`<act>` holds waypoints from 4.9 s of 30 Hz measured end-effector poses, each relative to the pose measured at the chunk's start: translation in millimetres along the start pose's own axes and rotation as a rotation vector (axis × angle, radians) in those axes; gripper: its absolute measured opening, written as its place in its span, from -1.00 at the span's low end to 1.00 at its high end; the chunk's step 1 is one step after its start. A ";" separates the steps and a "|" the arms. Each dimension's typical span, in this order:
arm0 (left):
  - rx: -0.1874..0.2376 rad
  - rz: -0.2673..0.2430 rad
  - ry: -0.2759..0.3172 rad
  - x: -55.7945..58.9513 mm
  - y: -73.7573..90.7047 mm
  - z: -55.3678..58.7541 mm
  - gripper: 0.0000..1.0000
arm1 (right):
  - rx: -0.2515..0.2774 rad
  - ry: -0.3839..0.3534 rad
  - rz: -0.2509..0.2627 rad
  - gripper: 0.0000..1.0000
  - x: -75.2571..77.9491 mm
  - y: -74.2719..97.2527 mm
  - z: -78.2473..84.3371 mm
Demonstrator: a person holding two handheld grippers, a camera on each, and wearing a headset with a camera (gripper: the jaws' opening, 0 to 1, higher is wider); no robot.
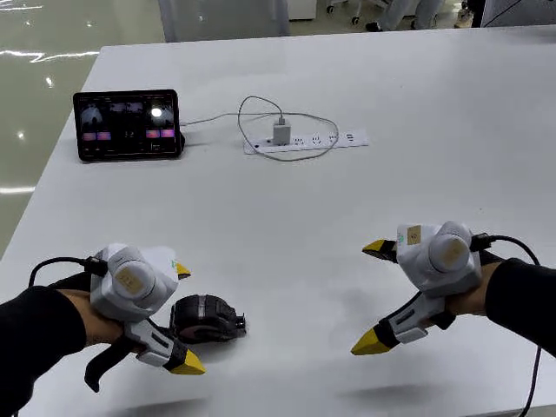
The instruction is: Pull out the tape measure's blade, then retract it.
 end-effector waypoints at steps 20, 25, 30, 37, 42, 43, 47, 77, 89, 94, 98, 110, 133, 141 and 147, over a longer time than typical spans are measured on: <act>-0.059 0.028 -0.043 -1.7 -23.6 -6.6 0.26 | 0.047 0.066 -0.063 0.98 -9.6 -56.4 -36.9; -0.051 0.009 -0.030 -5.6 -23.9 -8.1 0.00 | 0.043 0.077 -0.086 0.98 -14.8 -67.0 -43.2; -0.055 0.001 -0.072 -4.2 -24.1 -6.8 -0.32 | 0.032 0.092 -0.115 0.87 -20.3 -75.2 -48.8; -0.034 0.008 -0.067 -4.4 -23.6 -6.3 -0.32 | 0.029 0.103 -0.126 0.75 -23.7 -86.5 -54.8; -0.060 0.037 -0.161 -2.9 -23.5 -4.9 -0.32 | 0.003 0.083 -0.131 0.51 -22.2 -100.5 -52.6; -0.057 0.029 -0.116 -3.8 -23.6 -5.7 -0.32 | -0.008 0.081 -0.136 0.46 -21.8 -104.4 -51.4; -0.058 0.023 -0.098 -4.2 -23.4 -5.1 -0.32 | -0.021 0.077 -0.144 0.32 -27.2 -117.1 -55.6; -0.042 0.006 -0.032 -5.7 -24.6 -3.4 -0.31 | -0.079 0.226 -0.201 -0.75 -45.0 -145.7 -79.0; -0.031 -0.003 -0.027 -4.6 -24.6 -3.4 -0.31 | -0.137 0.183 -0.175 -0.75 -45.0 -153.4 -74.3; -0.036 0.003 -0.032 -4.9 -25.0 -3.4 -0.31 | -0.115 0.194 -0.169 -0.76 -44.9 -152.2 -73.0; -0.034 0.000 -0.033 -4.8 -24.9 -3.4 -0.31 | -0.107 0.202 -0.175 -0.78 -44.8 -152.5 -73.8; -0.037 -0.003 -0.031 -5.1 -24.8 -3.5 -0.31 | -0.112 0.169 -0.173 -0.79 -44.3 -151.7 -74.9; -0.036 -0.004 -0.017 -6.1 -25.0 -3.7 -0.31 | -0.125 0.170 -0.183 -0.80 -37.5 -141.0 -64.7; -0.033 -0.004 -0.011 -6.2 -24.7 -3.9 -0.31 | -0.127 0.159 -0.179 -0.80 -36.4 -136.5 -61.6; -0.034 -0.006 -0.006 -6.2 -24.9 -4.3 -0.31 | -0.124 0.157 -0.177 -0.80 -34.0 -133.5 -59.3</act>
Point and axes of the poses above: the centre of the closed fingertips' face, and the gripper's own axes: y roughly backward along the fingers, x roughly to its right, z roughly out of its underside, the point moved 5 cm from there along y, roughly backward along the fingers, and after that the axes turned 2 degrees about -y, right-handed, at the moved point
